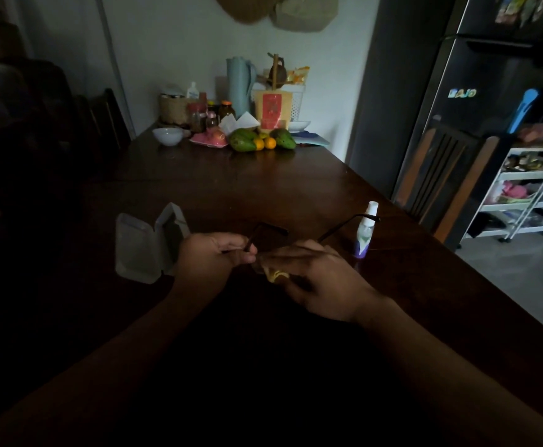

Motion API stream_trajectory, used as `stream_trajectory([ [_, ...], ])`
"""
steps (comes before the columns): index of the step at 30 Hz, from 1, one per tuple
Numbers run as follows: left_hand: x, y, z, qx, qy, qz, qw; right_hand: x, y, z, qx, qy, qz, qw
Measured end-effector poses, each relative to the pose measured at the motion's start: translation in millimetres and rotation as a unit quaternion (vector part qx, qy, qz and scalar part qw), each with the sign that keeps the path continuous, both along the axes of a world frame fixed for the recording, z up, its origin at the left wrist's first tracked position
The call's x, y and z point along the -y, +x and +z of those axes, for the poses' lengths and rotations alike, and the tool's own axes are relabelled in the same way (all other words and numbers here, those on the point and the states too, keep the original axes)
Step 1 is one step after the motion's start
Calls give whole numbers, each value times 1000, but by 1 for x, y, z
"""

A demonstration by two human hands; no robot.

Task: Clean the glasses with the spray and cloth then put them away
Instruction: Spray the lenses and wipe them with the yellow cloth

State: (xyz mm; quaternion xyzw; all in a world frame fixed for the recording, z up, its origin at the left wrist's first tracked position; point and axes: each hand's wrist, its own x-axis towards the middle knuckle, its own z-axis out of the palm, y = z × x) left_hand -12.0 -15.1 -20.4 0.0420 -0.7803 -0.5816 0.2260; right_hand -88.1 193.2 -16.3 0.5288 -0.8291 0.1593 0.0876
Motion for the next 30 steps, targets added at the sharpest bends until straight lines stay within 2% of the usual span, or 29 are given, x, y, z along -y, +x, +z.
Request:
stream_trajectory([
  [3, 2, 0, 1, 6, 13, -3, 1000, 3, 4, -2, -2, -3, 39, 999],
  [10, 1, -1, 0, -16, 7, 9, 1000, -7, -3, 1, 24, -12, 28, 999],
  [15, 2, -2, -2, -15, -5, 1, 1000, -8, -4, 5, 3, -22, 7, 1000],
  [22, 7, -2, -2, 6, 17, -14, 1000, -2, 6, 5, -20, -10, 55, 998],
  [27, 2, 1, -2, -21, -5, -7, 1000, -12, 2, 9, -7, -15, -4, 1000],
  [30, 3, -1, -1, -10, 6, -8, 1000, -7, 6, 9, -14, 6, 7, 1000],
])
